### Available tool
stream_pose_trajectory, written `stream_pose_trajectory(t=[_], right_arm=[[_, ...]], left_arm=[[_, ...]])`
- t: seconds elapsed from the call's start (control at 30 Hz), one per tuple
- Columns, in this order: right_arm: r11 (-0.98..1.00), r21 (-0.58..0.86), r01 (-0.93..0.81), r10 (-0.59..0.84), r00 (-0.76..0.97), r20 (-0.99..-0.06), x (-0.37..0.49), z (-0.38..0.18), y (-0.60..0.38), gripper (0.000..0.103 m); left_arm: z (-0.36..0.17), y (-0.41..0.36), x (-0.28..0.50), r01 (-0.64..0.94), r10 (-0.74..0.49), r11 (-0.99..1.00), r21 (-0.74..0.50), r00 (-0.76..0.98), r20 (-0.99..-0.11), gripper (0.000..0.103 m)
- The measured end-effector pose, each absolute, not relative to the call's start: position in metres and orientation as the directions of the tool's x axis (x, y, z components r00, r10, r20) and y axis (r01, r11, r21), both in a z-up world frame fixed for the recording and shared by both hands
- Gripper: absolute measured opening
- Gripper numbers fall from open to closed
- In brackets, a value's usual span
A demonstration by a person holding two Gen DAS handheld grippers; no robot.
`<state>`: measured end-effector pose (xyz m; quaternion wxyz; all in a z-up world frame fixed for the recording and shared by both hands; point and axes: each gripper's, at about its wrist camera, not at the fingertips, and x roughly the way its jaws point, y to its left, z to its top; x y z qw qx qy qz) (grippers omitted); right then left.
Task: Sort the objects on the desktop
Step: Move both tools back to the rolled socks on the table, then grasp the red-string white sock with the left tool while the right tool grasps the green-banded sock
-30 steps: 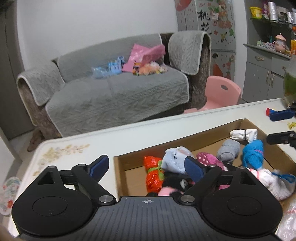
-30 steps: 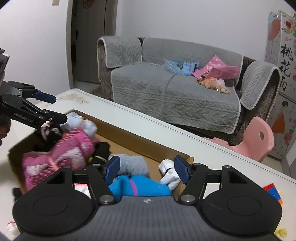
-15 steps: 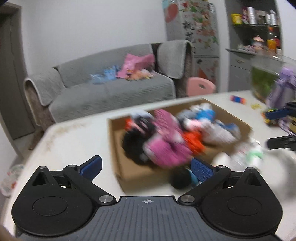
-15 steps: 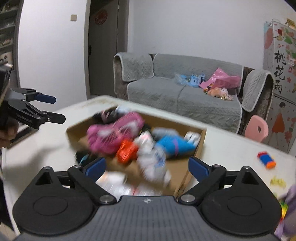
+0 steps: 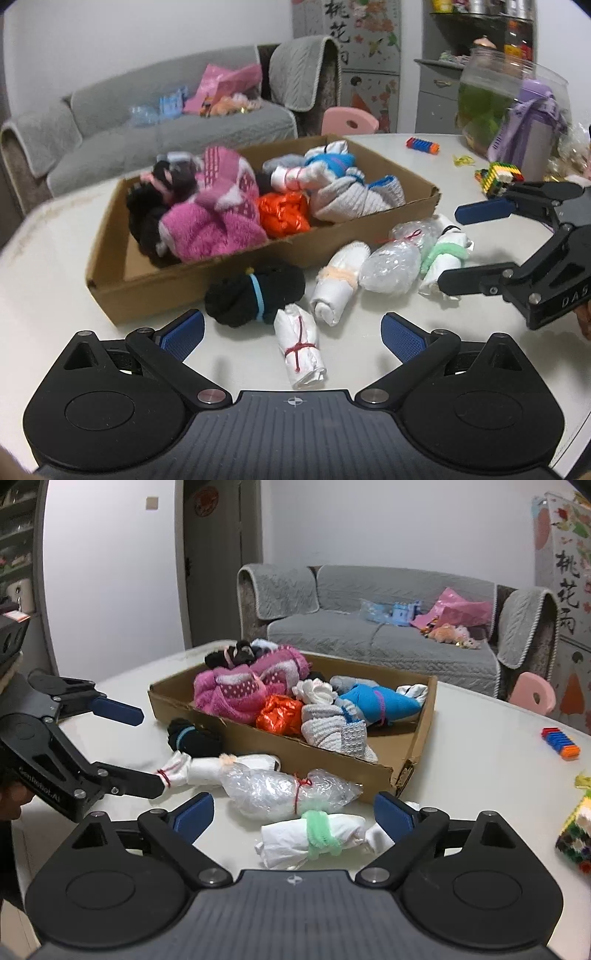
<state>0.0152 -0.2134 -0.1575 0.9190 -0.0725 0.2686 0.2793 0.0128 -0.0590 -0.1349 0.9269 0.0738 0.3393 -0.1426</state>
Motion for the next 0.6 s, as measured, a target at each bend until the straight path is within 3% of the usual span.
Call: stream_pose_trajectory(t=[0.13, 0.23, 0.27, 0.47, 0.6], right_arm=[[0.817, 0.001, -0.576, 0.472, 0.669, -0.574, 0.022, -0.172, -0.210, 0.087], [0.801, 0.000, -0.599, 0.476, 0.638, -0.605, 0.018, -0.182, -0.207, 0.073], [0.801, -0.004, -0.598, 0.470, 0.634, -0.615, 0.017, -0.183, -0.206, 0.062], [0.813, 0.022, -0.581, 0.473, 0.639, -0.606, 0.012, -0.182, -0.210, 0.063], [0.820, 0.053, -0.570, 0.487, 0.644, -0.590, 0.007, -0.180, -0.214, 0.063]], left_arm=[[-0.145, -0.056, 0.018, 0.309, -0.215, 0.951, 0.022, 0.708, -0.673, 0.097], [-0.151, -0.055, 0.022, 0.327, -0.231, 0.945, 0.006, 0.683, -0.693, 0.082], [-0.151, -0.055, 0.022, 0.324, -0.232, 0.946, 0.004, 0.687, -0.689, 0.081], [-0.151, -0.063, 0.018, 0.344, -0.245, 0.939, 0.008, 0.685, -0.686, 0.077], [-0.150, -0.070, 0.016, 0.368, -0.261, 0.930, 0.008, 0.676, -0.689, 0.068]])
